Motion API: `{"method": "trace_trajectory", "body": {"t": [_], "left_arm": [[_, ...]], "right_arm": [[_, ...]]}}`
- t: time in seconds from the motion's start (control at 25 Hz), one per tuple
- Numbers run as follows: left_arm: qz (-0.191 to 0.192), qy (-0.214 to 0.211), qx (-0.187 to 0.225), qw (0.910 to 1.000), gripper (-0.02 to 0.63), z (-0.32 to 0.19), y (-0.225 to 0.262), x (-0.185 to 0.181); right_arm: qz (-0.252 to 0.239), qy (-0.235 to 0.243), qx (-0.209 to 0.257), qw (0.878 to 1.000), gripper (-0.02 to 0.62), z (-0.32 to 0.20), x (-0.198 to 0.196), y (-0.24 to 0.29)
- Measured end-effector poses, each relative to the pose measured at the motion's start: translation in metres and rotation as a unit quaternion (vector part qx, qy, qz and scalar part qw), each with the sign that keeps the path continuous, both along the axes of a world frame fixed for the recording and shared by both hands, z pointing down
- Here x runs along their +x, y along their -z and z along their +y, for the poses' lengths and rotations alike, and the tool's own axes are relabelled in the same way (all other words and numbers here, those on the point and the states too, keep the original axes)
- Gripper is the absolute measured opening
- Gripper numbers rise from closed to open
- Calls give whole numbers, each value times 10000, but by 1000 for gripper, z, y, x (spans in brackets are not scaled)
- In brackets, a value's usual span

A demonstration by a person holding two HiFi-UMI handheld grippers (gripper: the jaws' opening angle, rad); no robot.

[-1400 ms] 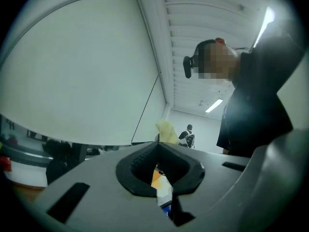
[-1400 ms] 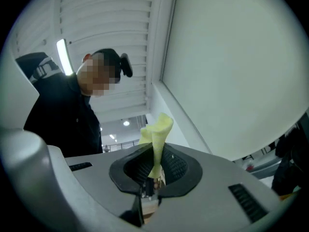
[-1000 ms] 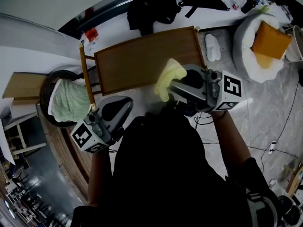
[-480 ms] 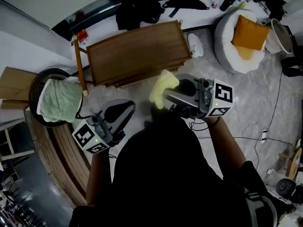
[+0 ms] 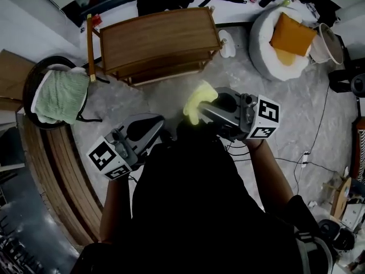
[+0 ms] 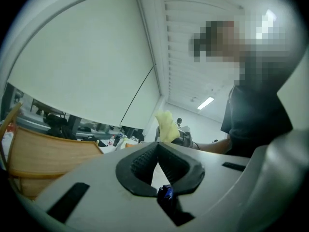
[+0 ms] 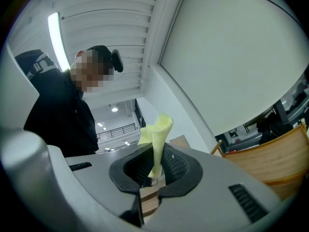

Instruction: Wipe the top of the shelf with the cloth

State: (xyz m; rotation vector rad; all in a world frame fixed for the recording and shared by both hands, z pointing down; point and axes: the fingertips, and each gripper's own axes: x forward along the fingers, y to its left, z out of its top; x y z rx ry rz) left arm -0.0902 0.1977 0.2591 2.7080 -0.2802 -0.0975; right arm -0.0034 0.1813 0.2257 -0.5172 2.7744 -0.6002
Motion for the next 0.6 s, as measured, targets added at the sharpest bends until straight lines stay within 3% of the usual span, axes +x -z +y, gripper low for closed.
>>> {"method": "trace_trajectory", "body": {"t": [0.36,0.6], "left_arm": [[-247,283,-5,9993,11,30,22,28],[-268,296,-284,9988,11,85,14,113]], "right_arm": [[-248,314,41,9992,48,31,46,5],[-482,347,-47,9982,48,88,122,-3]]}}
